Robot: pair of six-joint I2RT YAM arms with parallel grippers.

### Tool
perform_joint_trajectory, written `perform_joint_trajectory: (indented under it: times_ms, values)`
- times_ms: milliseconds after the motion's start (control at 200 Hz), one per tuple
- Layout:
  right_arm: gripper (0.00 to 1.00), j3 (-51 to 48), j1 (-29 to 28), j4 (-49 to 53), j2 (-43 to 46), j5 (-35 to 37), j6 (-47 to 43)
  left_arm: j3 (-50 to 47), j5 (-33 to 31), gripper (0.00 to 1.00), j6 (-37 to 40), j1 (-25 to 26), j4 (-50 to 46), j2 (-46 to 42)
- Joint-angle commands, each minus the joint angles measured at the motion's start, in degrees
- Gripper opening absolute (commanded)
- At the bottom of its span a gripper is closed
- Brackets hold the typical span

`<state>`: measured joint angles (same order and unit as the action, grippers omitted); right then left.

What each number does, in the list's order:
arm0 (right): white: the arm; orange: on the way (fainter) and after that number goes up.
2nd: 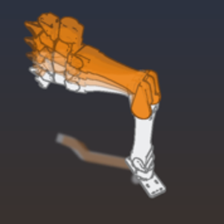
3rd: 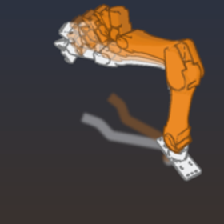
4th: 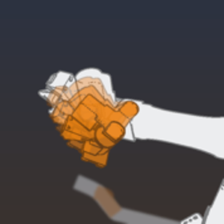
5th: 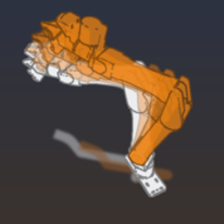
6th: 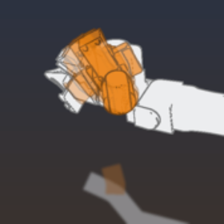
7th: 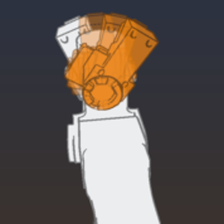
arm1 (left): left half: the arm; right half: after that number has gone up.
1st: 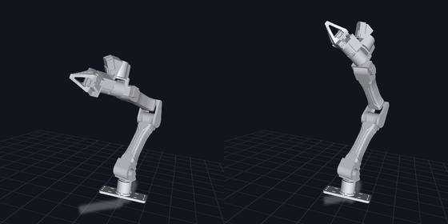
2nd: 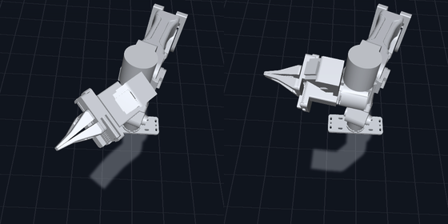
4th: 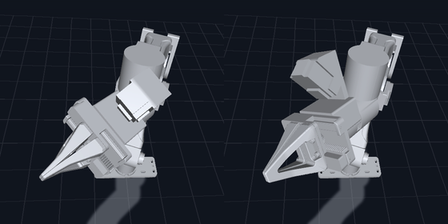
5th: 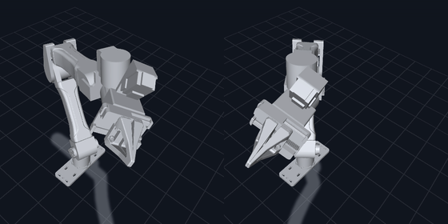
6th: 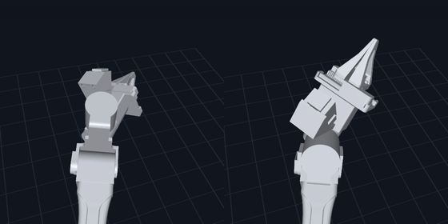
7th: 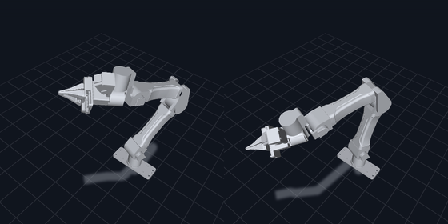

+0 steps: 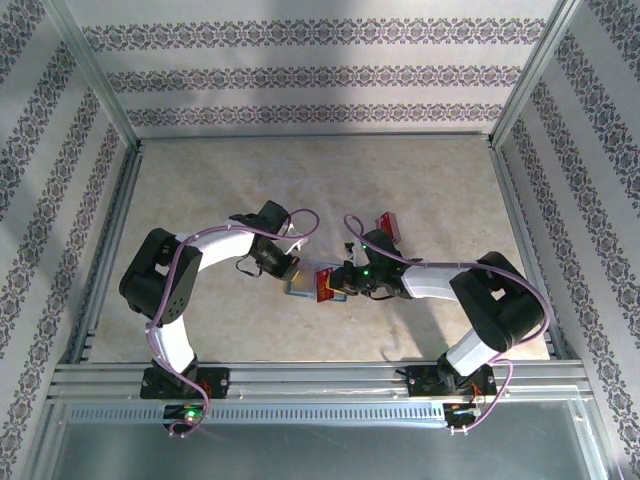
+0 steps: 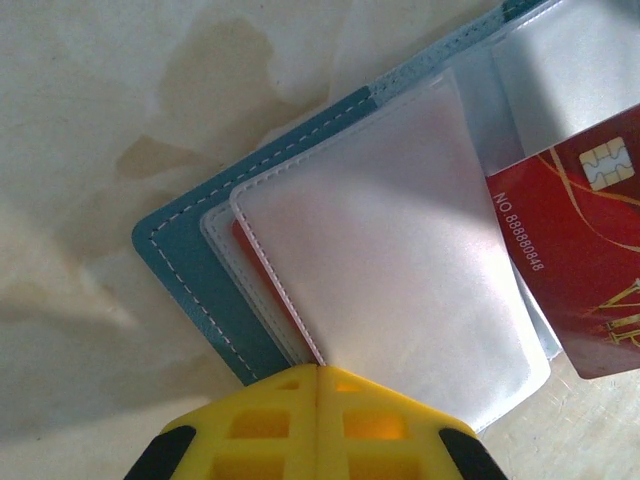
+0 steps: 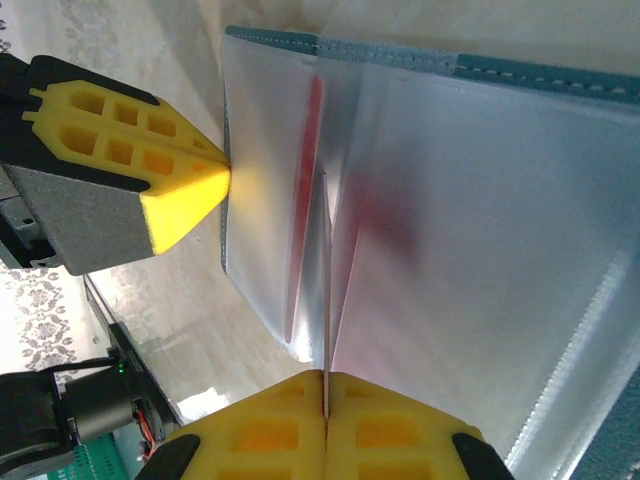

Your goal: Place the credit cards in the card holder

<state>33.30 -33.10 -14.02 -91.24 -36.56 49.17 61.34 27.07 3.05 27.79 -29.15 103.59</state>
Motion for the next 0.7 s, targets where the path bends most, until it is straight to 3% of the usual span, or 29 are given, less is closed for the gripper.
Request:
perform_joint_trajectory:
  times_ms: [0,330,694]
  values:
    - [0.0,1.54,0.56,-0.84,0.17,-1.56,-1.03,0.65,-1.74,0.01,1.61,0.69,0.05,0.96]
    - [0.0,1.07,1.73,2.73,2.84,-1.5,-2.52,3.6,-0.11,0.02,1.28,0.69,-5.04,-4.98]
    - [0.0,1.94,0.89,-1.0,-1.6,-2.38,-1.55,4.58,-2.09,0.04,1.43,0.7,-3.72,1.93]
